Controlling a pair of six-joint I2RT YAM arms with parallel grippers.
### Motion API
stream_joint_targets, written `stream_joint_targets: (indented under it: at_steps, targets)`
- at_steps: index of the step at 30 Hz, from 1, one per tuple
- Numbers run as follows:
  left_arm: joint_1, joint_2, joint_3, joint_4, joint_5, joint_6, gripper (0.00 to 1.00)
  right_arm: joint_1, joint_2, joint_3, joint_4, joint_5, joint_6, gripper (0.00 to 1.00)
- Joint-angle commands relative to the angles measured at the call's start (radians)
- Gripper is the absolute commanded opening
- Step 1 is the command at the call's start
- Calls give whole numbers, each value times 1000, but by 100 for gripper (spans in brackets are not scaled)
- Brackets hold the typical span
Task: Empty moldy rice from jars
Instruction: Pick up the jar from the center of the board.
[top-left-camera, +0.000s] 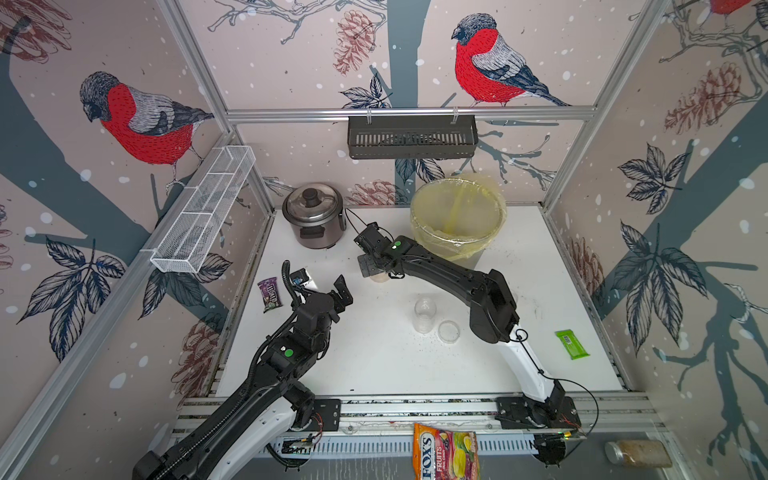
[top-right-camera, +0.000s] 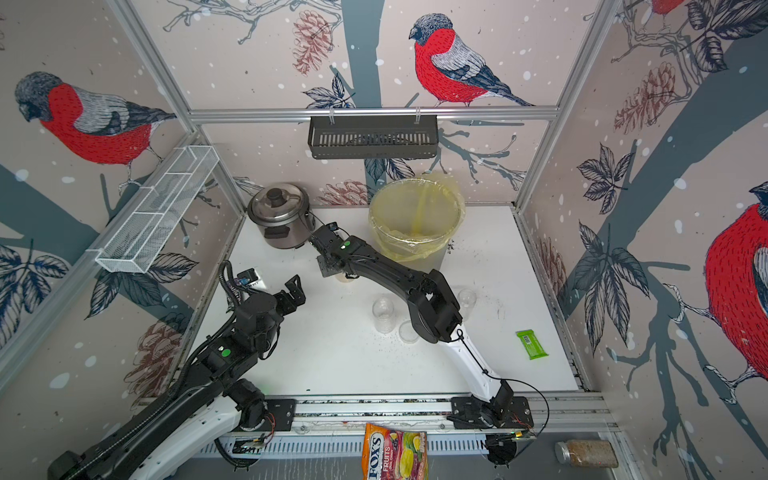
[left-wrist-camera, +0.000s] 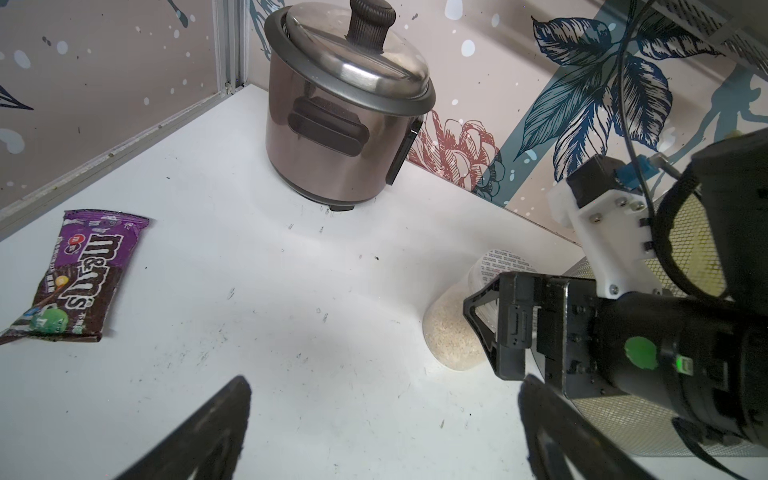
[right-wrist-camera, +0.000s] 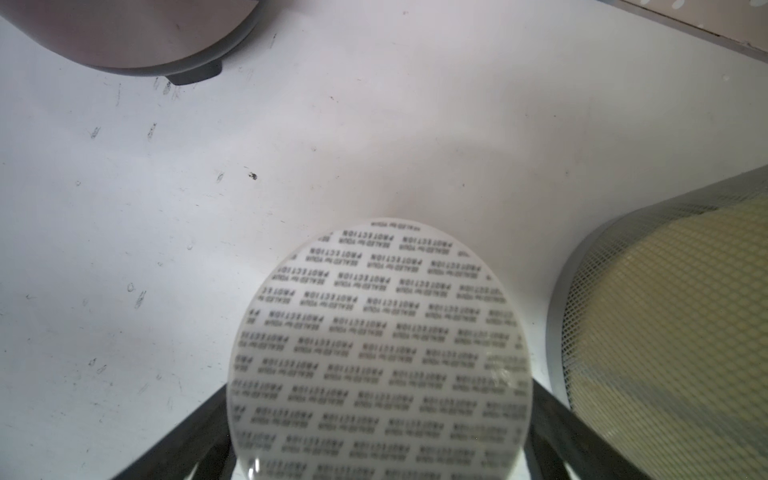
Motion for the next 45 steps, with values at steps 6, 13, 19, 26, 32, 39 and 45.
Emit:
stream_joint_targets:
  at_steps: [6, 13, 19, 26, 32, 39, 45]
  targets:
    - [2, -8, -5, 12, 1, 3, 99, -5, 17, -3, 39, -24, 3, 100]
    - [2, -21, -8, 8, 6, 5, 99, -14, 24, -5, 62, -42, -8, 99]
    - [3, -37, -17, 10, 4, 10, 99, -11, 33, -10, 84, -48, -15, 96]
    - [2, -38, -28, 11, 5, 8, 99, -9, 44, -12, 105, -33, -22, 91]
    - [2, -38, -41, 33, 5, 15, 99, -9, 34, -17, 98, -25, -23, 83]
    - [3, -15, -51, 63, 11, 19, 99, -10, 2, -48, 133, -15, -41, 76]
    - [2, -4, -57, 85, 15, 27, 99, -9, 1, -51, 129, -19, -38, 76]
